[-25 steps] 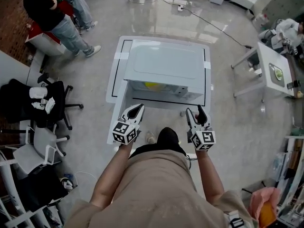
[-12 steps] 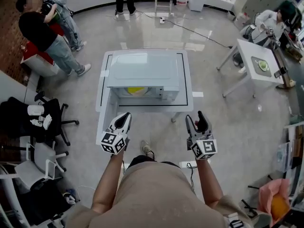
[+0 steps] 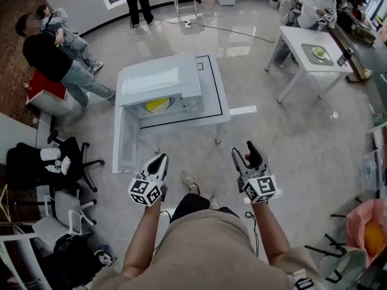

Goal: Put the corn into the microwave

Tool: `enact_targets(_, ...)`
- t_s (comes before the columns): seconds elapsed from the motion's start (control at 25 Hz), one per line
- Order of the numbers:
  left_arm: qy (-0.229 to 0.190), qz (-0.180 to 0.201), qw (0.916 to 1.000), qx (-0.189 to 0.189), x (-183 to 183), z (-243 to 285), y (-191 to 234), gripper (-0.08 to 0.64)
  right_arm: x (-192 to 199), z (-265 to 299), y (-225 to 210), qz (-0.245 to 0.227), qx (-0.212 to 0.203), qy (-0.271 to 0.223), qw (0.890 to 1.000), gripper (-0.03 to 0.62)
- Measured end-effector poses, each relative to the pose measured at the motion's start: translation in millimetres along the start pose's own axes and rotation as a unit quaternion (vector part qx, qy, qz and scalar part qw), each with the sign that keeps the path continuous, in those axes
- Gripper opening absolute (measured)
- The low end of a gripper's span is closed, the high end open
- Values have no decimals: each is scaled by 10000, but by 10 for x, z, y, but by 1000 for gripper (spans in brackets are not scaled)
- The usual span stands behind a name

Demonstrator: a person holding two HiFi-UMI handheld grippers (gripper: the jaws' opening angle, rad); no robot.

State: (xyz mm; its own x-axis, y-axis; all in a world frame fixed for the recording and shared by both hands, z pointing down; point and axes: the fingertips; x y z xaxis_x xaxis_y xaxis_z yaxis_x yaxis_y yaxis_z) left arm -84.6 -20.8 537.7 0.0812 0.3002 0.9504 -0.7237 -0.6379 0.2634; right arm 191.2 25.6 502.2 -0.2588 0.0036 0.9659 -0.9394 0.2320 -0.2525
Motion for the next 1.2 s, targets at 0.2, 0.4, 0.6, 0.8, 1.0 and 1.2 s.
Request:
enact_targets(0.2,61,-90,9998,-145,149,-135,-298,0,294,-479,-252,399,235,331,9984,256)
enact_targets(0.4,74,-67,9997,-214,291,-292,-360,0,526,-695,-197,208,216,688,9972,256)
enact_targets(0.6,-65,-271,9996,-77,263,-339,-520,0,470,-880,-169,-225,416,1012,9937,206)
enact_targets(0.8,-389,-248,9989,-3,28,-357,-574,0,445,-892,-30,-195,319,989,9944,169)
enact_targets(1.0,-386,-342,9986,-83,88,-457,-568,0,384,-890,24,-409,168,1010,9939,153)
enact_targets(1.2,-386,-345,9986,-137,131,-523,-618,0,397,-938,-51,-525,161,1129,9921,150)
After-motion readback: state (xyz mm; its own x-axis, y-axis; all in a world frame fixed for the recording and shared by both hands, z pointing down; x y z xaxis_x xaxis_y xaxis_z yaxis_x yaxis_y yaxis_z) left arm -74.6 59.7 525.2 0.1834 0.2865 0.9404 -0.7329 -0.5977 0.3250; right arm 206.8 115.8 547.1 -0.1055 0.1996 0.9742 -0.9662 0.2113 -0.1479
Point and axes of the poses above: the fingertips, and each gripper's own axes: z forward along the fingers, y to its left, x out of its underside, and after that the axes turned 6 degrees about -y, right-handed
